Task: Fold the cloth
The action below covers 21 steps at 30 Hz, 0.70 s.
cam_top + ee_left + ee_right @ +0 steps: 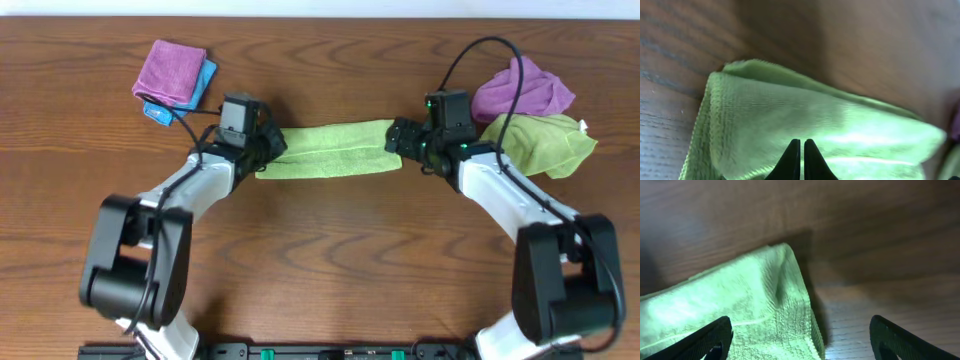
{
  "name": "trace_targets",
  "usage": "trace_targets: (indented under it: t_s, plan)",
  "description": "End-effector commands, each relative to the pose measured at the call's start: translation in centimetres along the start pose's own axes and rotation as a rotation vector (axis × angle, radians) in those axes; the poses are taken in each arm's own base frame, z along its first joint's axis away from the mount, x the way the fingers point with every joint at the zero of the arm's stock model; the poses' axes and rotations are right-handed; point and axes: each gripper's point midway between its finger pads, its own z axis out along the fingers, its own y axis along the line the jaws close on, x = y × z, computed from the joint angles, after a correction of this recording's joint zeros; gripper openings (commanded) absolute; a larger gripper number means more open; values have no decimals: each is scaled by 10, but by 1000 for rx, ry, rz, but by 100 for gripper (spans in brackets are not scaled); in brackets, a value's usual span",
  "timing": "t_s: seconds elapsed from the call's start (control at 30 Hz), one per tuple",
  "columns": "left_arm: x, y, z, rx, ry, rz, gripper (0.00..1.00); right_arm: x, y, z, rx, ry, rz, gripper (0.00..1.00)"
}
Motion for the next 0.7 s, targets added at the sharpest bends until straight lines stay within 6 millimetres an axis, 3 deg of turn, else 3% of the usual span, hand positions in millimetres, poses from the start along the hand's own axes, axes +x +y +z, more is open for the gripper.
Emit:
trace_targets:
  t_s: [0.0, 0.17, 0.4, 0.67]
  plan:
    - [-4, 7, 8, -37, -19, -2, 6, 10, 5, 11, -45, 62, 72, 89]
    - [-6, 19, 12, -86, -40, -5, 6, 20, 3, 23, -52, 104, 117, 89]
    - [-9, 26, 13, -122, -63, -6, 6, 16, 6, 30, -70, 85, 142, 88]
    - [-4, 33, 19, -141, -43, -18, 6, 26, 10, 48, -104, 116, 158, 82]
